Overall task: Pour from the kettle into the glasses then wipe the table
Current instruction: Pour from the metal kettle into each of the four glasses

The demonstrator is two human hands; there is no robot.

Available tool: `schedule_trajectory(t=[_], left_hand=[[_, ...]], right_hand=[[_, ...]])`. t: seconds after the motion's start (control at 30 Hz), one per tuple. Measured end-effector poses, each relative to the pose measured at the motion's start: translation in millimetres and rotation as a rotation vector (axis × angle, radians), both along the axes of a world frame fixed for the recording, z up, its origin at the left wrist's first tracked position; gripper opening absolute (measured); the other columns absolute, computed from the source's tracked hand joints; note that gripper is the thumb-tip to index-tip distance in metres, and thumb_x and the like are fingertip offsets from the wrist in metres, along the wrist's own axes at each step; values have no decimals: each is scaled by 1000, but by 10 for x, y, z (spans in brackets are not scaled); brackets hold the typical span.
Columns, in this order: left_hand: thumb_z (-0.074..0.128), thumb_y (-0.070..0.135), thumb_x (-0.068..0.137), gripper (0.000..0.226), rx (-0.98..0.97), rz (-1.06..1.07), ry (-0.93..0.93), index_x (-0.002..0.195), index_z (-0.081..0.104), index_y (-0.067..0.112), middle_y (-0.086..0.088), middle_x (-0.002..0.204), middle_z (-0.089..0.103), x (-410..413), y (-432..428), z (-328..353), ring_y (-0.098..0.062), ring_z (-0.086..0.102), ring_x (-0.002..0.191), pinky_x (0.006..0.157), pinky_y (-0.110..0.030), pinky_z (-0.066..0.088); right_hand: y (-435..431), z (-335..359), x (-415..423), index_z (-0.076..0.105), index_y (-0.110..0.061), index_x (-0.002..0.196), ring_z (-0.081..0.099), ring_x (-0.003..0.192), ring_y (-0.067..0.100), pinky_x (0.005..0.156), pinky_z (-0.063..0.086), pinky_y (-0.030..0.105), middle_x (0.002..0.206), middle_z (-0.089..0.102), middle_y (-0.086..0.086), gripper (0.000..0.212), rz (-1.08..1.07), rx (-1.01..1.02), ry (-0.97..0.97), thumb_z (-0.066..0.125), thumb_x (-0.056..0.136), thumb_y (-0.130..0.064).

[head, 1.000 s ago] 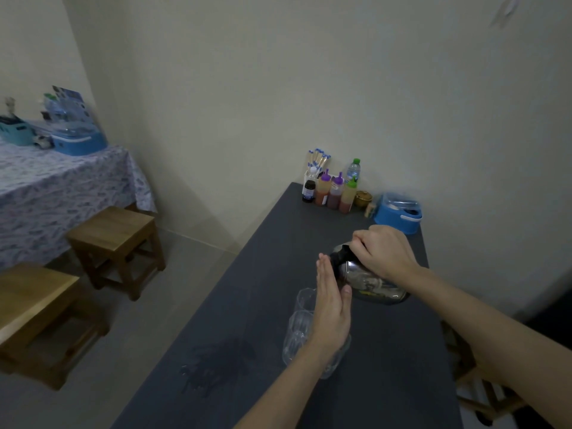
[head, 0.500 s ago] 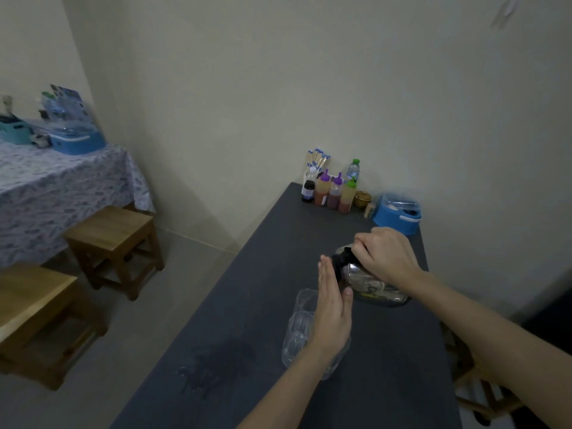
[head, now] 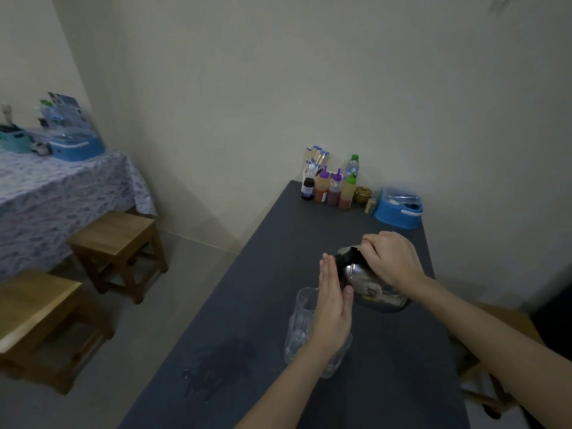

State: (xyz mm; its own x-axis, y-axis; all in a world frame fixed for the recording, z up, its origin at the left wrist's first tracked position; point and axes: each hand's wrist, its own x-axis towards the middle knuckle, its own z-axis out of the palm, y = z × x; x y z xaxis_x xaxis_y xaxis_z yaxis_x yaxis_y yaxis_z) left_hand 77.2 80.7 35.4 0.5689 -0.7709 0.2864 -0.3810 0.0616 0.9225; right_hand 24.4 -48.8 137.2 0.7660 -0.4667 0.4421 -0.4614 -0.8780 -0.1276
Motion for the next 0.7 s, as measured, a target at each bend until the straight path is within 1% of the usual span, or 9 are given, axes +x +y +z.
schedule_trajectory(t=[0.23,0.3,0.37,0.43,0.47,0.53,0.57,0.67,0.7], left_hand=[[29,25,103,56,89,-71,-175,150,-2,18,6,158,-8,26,-103,127,-3,-12,143,120,-34,1],[28,26,104,55,115,-97,-236,150,2,16,6,158,-6,12,-150,159,-2,-11,143,120,-33,1],[27,27,104,53,142,-119,-305,150,5,15,4,159,-3,-22,-215,192,-2,-10,143,120,-31,2],[27,28,104,51,161,-142,-388,150,11,13,2,159,3,-72,-288,220,-4,-6,144,120,-31,4],[27,28,103,51,171,-162,-436,150,14,12,0,159,6,-108,-322,225,-5,-4,144,120,-31,4],[26,29,103,50,196,-224,-526,149,17,11,-2,159,10,-206,-395,214,-8,-1,144,120,-31,4],[26,29,103,50,212,-257,-557,149,17,10,-3,159,11,-266,-433,195,-9,1,145,120,-31,4],[26,28,103,51,283,-339,-601,148,17,5,-7,158,11,-457,-548,75,-14,1,146,117,-24,-2],[26,28,103,51,304,-368,-627,148,16,5,-8,158,10,-520,-584,20,-14,0,146,116,-22,-4]], right_hand=[[-71,-177,-258,39,-28,51,44,49,9,49,27,26,49,42,-6,42,-97,314,-231,43,91,-15],[-102,-272,-357,42,-20,50,45,50,13,49,30,28,49,44,-1,38,-156,422,-318,40,88,-20],[-139,-381,-473,47,-6,55,47,53,17,52,31,30,54,49,10,37,-241,523,-401,37,85,-26],[-144,-509,-618,51,3,62,46,55,17,51,30,29,59,53,16,37,-312,631,-504,39,86,-23],[-121,-567,-705,52,4,64,45,55,15,50,30,26,59,53,15,36,-337,689,-562,40,88,-19],[-101,-728,-894,55,4,65,48,56,11,53,36,23,60,55,8,33,-400,811,-676,43,89,-15],[-105,-829,-992,56,2,66,50,59,11,58,40,27,61,57,7,32,-421,870,-717,44,89,-17],[-120,-1154,-1287,57,-8,66,60,72,27,71,48,40,69,62,10,27,-415,1006,-723,45,83,-25],[-115,-1254,-1380,59,-13,65,61,75,27,74,49,41,69,63,7,24,-415,1048,-735,46,82,-25]])
